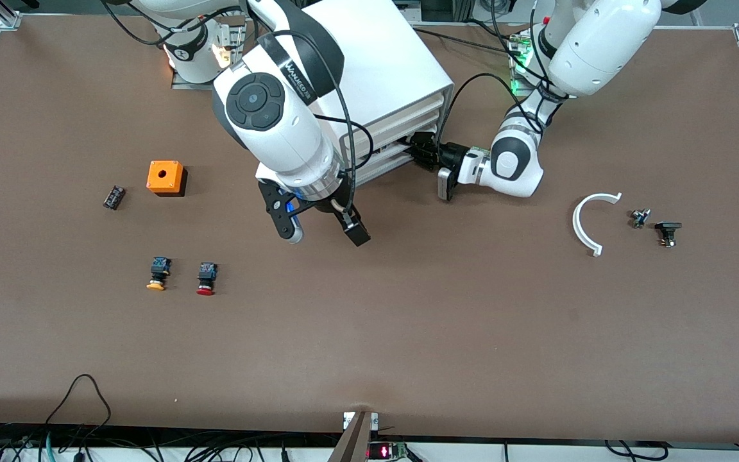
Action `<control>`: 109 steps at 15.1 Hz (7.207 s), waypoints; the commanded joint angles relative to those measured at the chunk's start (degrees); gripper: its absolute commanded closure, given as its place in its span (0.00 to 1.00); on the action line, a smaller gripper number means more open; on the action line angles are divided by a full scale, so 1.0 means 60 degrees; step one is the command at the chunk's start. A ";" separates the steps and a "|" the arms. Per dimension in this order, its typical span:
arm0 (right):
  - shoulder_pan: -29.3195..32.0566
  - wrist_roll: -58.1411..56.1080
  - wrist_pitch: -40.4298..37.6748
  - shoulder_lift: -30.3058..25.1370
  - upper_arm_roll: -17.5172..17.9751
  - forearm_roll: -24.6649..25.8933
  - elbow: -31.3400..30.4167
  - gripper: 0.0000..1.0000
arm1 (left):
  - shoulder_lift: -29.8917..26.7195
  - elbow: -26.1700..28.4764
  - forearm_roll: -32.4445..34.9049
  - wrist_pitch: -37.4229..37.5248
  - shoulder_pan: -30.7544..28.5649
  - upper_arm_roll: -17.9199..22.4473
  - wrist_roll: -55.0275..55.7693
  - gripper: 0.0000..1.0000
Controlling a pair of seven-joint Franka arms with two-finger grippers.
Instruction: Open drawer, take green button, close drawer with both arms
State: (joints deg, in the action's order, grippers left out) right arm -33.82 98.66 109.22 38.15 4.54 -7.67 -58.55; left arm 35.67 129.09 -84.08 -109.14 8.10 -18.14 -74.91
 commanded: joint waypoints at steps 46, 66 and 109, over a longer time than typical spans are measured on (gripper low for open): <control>-0.2347 0.0695 0.1968 0.2826 0.0049 0.0985 -0.0056 1.00 | -0.0905 -0.6851 0.9484 0.2177 -0.1131 0.1587 1.0620 0.00; 0.0317 -0.7221 -0.1005 0.1346 0.0019 0.0326 0.0501 1.00 | -0.1301 -0.7807 1.4307 0.1436 -0.0750 0.1368 1.5394 0.06; 0.3454 -1.4536 0.2392 -0.1230 -0.0844 0.0663 -0.4670 0.00 | -0.0921 -0.2795 1.5757 -0.3477 0.1257 -0.1781 2.4043 0.01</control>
State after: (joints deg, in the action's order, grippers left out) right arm -13.51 14.49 124.91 33.68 0.66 -4.24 -85.80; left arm 30.60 112.02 11.87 -132.00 16.09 -27.39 69.28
